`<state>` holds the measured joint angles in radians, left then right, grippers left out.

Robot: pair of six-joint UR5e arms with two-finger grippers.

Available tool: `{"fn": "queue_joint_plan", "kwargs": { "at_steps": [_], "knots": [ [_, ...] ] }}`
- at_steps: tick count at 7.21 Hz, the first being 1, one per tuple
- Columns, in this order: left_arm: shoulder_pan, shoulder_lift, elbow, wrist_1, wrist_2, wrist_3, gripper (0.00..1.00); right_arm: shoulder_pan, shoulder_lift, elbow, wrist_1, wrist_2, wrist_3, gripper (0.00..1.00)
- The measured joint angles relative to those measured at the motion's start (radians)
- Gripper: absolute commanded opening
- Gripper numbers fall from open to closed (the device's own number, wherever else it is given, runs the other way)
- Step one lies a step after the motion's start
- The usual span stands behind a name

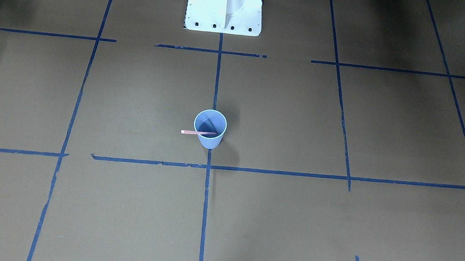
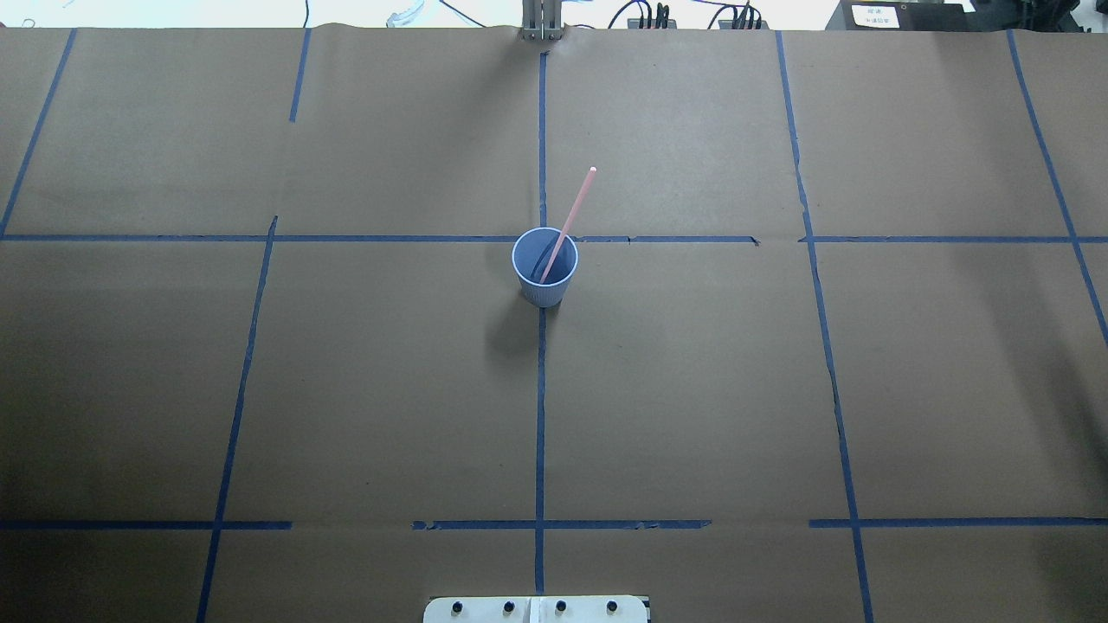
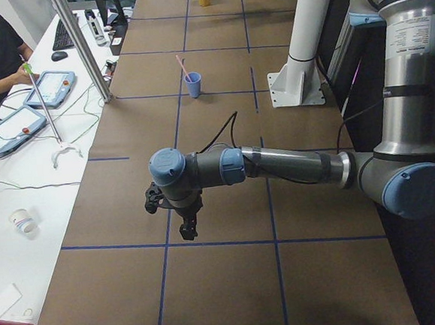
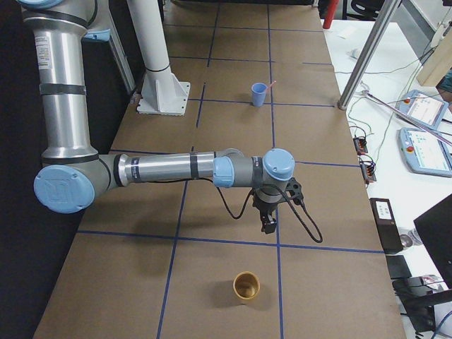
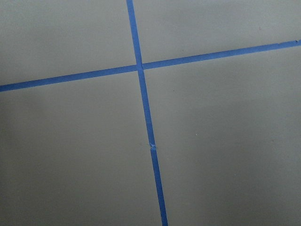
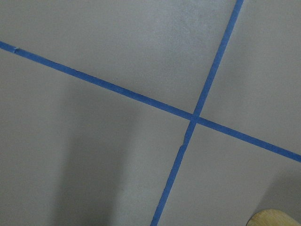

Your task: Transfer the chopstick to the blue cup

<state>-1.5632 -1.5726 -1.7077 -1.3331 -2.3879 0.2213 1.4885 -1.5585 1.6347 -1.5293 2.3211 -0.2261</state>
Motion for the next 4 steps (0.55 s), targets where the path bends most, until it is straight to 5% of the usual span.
{"fn": "queue_joint_plan", "kwargs": {
  "at_steps": [4],
  "knots": [
    [0.001, 0.002, -0.01, 0.0, 0.0, 0.0, 1.0, 0.0, -0.01, -0.001, 0.014, 0.015, 0.012, 1.0]
  ]
}}
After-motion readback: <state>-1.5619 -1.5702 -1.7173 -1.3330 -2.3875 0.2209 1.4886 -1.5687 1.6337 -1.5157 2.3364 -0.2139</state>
